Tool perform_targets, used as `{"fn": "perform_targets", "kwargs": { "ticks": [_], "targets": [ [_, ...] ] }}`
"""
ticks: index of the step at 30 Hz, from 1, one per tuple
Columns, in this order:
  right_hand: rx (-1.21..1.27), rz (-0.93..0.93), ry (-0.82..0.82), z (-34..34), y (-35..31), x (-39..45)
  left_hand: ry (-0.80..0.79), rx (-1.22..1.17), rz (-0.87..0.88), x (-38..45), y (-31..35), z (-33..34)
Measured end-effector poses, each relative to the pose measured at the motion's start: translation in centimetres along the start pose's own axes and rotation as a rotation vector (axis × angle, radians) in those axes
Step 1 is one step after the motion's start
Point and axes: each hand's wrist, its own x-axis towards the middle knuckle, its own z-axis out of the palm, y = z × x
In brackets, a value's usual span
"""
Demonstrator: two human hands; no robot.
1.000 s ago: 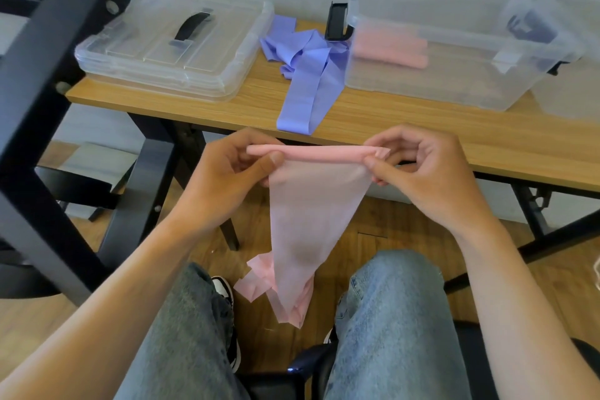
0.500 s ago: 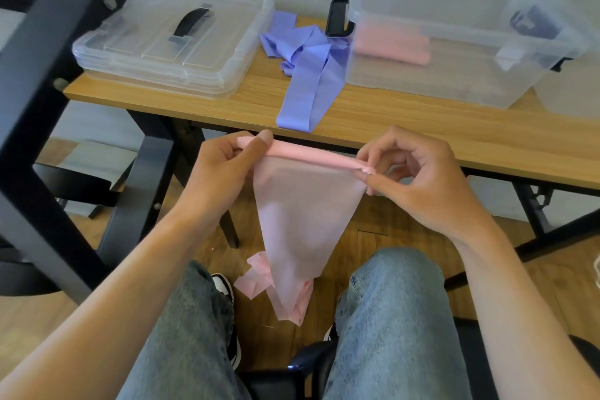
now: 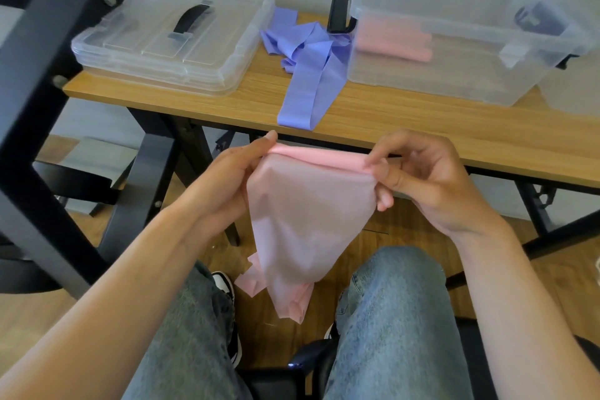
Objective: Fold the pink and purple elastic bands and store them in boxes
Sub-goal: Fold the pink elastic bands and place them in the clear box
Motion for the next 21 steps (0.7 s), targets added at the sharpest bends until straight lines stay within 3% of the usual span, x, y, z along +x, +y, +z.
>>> {"fn": "perform_targets", "kwargs": {
  "ticks": [8, 16, 21],
  "targets": [
    [-0.126, 0.051, 0.124, -0.9, -0.4, -0.4, 0.037, -0.065, -0.021, -0.1, 0.4, -1.0],
    [-0.217, 0.212, 0.033, 0.4, 0.2, 0.2, 0.046, -0.042, 0.071, -0.1, 0.2, -0.6],
    [-0.524, 0.21, 0.086, 2.2, 0.9, -0.1, 0.053, -0.058, 0.105, 0.1, 0.1, -0.6]
  ]
}}
